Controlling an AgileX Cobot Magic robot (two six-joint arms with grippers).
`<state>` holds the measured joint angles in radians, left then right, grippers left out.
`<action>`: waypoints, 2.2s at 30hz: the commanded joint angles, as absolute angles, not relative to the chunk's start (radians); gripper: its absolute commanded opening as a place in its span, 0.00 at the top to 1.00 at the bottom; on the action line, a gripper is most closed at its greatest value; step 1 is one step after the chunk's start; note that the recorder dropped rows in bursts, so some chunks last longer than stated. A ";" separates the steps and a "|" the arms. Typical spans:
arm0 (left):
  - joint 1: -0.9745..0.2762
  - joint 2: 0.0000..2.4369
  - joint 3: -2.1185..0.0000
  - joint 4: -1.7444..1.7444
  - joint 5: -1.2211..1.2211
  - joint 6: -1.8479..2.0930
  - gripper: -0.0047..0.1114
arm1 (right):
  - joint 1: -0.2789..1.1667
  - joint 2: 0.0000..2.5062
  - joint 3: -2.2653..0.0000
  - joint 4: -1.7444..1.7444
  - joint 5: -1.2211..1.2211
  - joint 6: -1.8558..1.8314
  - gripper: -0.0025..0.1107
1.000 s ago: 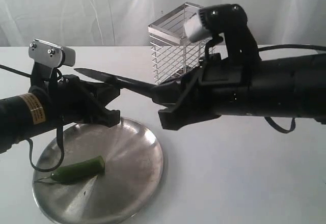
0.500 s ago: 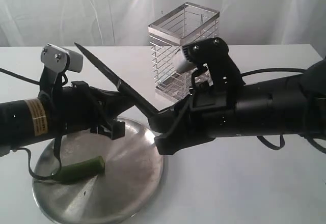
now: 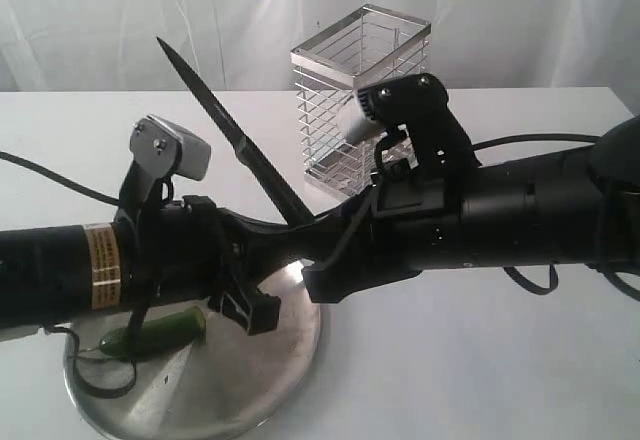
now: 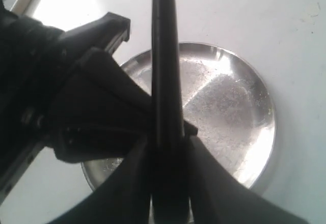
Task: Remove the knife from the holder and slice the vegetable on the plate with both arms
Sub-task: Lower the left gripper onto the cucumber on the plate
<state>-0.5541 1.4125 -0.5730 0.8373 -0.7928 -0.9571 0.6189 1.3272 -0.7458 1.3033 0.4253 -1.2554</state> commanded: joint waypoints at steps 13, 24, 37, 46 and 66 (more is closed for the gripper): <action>-0.621 1.404 -0.579 0.840 -0.587 -0.917 0.96 | 0.621 1.296 -0.745 1.305 0.409 -1.177 0.98; -0.621 1.214 -0.579 0.964 -0.240 -0.917 0.96 | 0.621 1.187 -0.642 1.170 0.356 -0.959 0.98; -0.655 1.036 -0.566 1.005 0.189 -0.780 0.48 | 0.655 1.160 -0.536 1.142 0.442 -0.858 0.98; -0.757 1.109 -0.603 0.385 0.484 0.007 0.48 | 0.729 1.160 -0.536 1.125 0.333 -0.838 0.98; -0.590 1.434 -0.805 0.282 0.569 0.219 0.53 | 0.729 1.160 -0.538 1.136 0.410 -0.834 0.98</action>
<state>-0.6465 1.4200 -0.7998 0.3586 0.5828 0.1388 0.7273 1.1685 -0.5365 1.1258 0.4069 -0.8304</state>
